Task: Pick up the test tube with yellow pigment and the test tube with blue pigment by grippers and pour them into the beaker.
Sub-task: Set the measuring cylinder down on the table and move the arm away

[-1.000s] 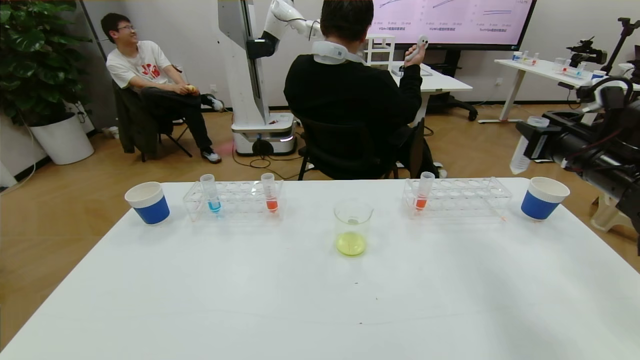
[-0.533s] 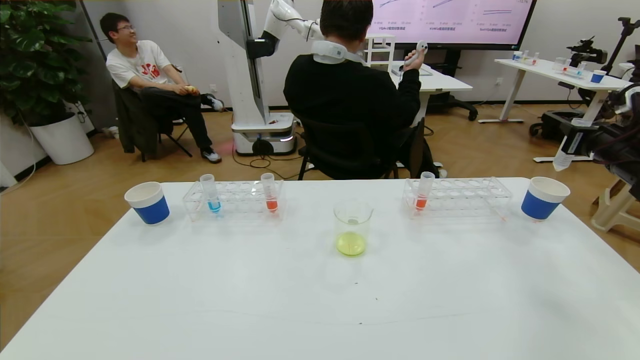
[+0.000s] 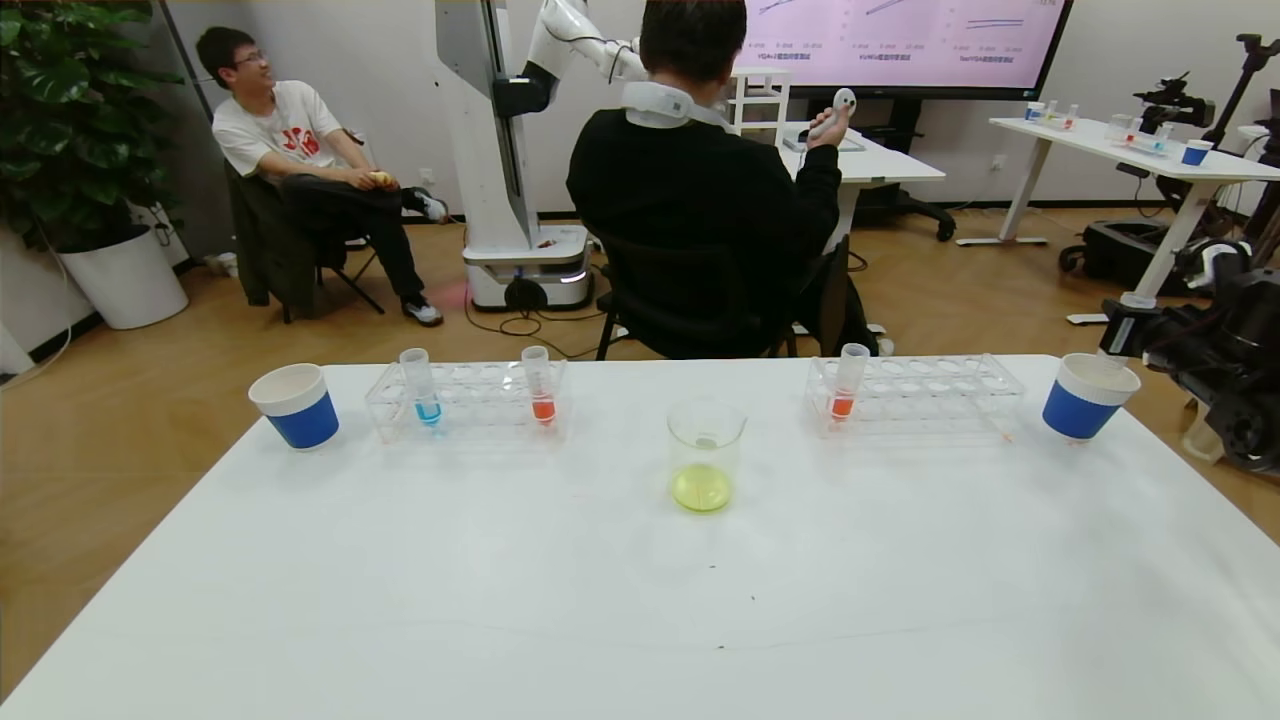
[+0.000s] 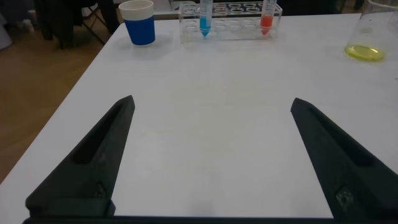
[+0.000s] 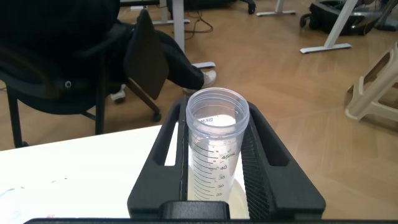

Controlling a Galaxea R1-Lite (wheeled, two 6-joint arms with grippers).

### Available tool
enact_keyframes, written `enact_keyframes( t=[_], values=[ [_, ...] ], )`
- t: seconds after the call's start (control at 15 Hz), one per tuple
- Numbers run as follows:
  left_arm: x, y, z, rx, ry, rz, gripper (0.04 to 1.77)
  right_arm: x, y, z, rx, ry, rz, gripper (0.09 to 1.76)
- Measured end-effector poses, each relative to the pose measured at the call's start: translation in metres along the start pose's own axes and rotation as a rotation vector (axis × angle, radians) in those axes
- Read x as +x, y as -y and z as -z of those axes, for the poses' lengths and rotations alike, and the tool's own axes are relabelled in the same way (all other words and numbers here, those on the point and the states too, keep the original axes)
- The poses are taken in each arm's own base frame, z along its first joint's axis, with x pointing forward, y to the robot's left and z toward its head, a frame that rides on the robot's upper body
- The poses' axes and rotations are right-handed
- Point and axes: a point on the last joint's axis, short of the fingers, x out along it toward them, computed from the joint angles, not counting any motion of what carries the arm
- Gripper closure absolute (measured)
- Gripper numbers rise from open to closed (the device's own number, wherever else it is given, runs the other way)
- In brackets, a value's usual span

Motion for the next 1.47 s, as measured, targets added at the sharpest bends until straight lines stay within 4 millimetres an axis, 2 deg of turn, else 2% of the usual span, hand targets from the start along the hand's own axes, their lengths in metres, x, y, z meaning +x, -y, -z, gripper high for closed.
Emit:
enact_keyframes(
  t=[0.33,0.53,0.6,0.67,0.8,0.87,1.0,1.2,1.33,1.47],
  values=[
    [0.000,0.000,0.000,0.000,0.000,0.000,0.06,0.002,-0.004,0.021,0.007,-0.051,-0.011,1.34],
    [0.000,0.000,0.000,0.000,0.000,0.000,0.06,0.001,-0.002,0.024,0.009,-0.064,-0.008,1.34],
    [0.000,0.000,0.000,0.000,0.000,0.000,0.06,0.001,-0.002,0.024,0.008,-0.057,-0.005,1.27],
    [0.000,0.000,0.000,0.000,0.000,0.000,0.06,0.001,-0.001,0.022,0.005,-0.033,-0.005,1.06],
    [0.000,0.000,0.000,0.000,0.000,0.000,0.06,0.000,-0.002,0.019,-0.005,0.022,-0.013,0.34],
    [0.000,0.000,0.000,0.000,0.000,0.000,0.06,0.000,-0.004,0.019,-0.008,0.024,-0.017,0.15],
    [0.000,0.000,0.000,0.000,0.000,0.000,0.06,-0.001,-0.009,0.013,-0.011,0.040,-0.029,0.11],
    [0.000,0.000,0.000,0.000,0.000,0.000,0.06,-0.006,-0.031,-0.005,-0.014,0.075,-0.079,0.11],
    [0.000,0.000,0.000,0.000,0.000,0.000,0.06,-0.018,-0.061,-0.021,-0.013,0.104,-0.149,0.11],
    [0.000,0.000,0.000,0.000,0.000,0.000,0.06,-0.043,-0.103,-0.041,-0.008,0.130,-0.252,0.11]
  ],
)
